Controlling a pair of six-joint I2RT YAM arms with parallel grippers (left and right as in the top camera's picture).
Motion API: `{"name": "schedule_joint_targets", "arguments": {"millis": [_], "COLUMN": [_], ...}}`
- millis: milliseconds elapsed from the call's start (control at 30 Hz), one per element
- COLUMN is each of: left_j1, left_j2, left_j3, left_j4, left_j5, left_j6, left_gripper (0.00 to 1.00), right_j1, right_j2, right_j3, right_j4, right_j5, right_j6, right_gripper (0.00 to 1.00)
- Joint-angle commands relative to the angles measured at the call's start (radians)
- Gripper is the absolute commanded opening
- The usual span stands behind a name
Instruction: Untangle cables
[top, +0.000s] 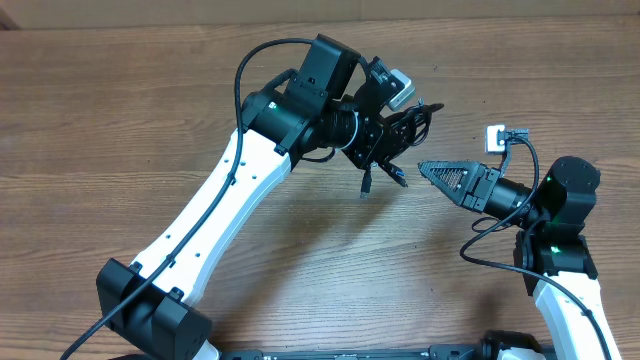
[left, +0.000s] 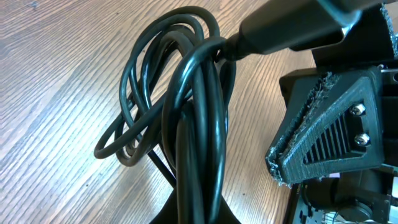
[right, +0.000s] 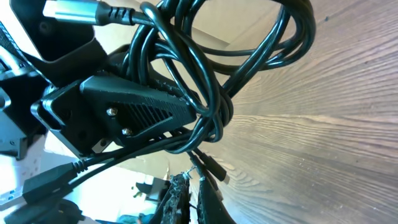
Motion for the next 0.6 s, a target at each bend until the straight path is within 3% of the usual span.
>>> {"name": "schedule_joint_targets", "arguments": {"millis": [0,67,133,267,433,567], "left_j1": [-0.002,-0.002,-0.003,-0.003,-0.013,-0.034], "left_j2": [-0.008,-0.008,-0.008,-0.008,-0.008,-0.008], "left_j3": [0.0,0.0,0.0,0.0,0.0,0.0], "left_j4": [0.006,0.002,-0.005,-0.026,-0.026,-0.026], "left_j5": [0.023,0.049,0.059,0.058,0.106,0.131], "left_j6": [-0.021,-0.021,-0.021,-0.021,-0.021,-0.022], "left_gripper": [0.04,0.04,0.04,0.04,0.04,0.04], "right_j1": [0.003,0.003,0.003,0.003,0.003,0.004], "right_j2": [-0.004,-0.004,-0.004,-0.004,-0.004,-0.004], "right_j3": [0.014,0.014,0.014,0.014,0.014,0.014], "right_j4": [0.003,0.006,0.006,0.016,0.075,0.141], "right_j5": [0.007,0.023,0.045,0.089,0.096,0.096], "right_j6": [0.01,-0.039,-0.059,-0.057,-0.058,-0.058], "right_gripper": [0.08,0.3,0.43,0.61,0.69,0.69]}}
